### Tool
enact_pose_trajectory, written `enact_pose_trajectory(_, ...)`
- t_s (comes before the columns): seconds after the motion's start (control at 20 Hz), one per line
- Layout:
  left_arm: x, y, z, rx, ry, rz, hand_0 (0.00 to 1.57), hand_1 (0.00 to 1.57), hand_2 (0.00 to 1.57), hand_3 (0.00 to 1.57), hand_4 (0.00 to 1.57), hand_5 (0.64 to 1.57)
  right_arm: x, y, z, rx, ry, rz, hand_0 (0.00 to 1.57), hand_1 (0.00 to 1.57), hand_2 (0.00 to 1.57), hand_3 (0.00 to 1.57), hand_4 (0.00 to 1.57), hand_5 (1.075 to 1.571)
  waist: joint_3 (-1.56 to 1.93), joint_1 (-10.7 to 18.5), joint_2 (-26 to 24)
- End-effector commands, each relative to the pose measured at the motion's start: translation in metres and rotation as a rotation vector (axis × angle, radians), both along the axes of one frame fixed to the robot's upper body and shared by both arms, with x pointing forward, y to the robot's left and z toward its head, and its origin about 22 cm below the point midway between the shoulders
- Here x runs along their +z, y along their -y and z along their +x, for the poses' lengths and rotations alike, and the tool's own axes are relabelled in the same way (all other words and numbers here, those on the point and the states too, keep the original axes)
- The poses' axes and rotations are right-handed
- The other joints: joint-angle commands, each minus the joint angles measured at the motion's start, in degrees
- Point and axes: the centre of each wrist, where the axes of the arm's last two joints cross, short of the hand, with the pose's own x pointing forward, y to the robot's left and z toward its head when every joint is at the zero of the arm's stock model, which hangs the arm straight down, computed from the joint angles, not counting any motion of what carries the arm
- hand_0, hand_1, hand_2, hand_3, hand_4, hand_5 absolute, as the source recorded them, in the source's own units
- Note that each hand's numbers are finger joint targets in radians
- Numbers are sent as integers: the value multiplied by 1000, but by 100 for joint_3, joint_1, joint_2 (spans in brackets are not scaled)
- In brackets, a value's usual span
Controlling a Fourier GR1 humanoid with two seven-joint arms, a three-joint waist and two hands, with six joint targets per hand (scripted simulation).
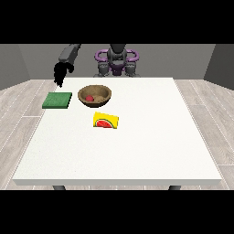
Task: Pick the cup and pour the ball into the bowl, then pick the bowl and place it on the pad
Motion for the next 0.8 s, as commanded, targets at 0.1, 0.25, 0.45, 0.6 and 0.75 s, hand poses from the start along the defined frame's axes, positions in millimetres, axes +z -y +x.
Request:
enact_pose_trajectory(0.1, 49, -89, -10, -77, 94, -109, 0, 0, 0, 0, 1050, 1559, -20, -23, 2, -29, 68, 47, 0, 0, 0, 0, 735, 1566, 29, 137, 664)
enact_pose_trajectory(0.25, 30, -106, -18, -99, 59, -110, 0, 0, 0, 0, 1039, 1558, -29, -26, 5, -11, 29, 58, 0, 0, 0, 0, 722, 1566, 29, 75, 647)
enact_pose_trajectory(0.45, 30, -124, -28, -49, 87, -121, 0, 0, 0, 0, 984, 1552, -50, -57, 9, 0, 74, 62, 0, 0, 0, 0, 611, 1557, 30, -23, 829)
enact_pose_trajectory(0.6, 38, -137, -39, -66, 91, -112, 0, 0, 0, 0, 1008, 1536, -49, -44, 19, -27, 52, 70, 0, 0, 0, 0, 574, 1559, 31, 141, 780)
enact_pose_trajectory(0.75, 56, -141, -44, -67, 124, -115, 0, 0, 0, 0, 1008, 1535, -68, -55, 10, -9, 70, 65, 0, 0, 0, 0, 553, 1558, 33, 28, 996)
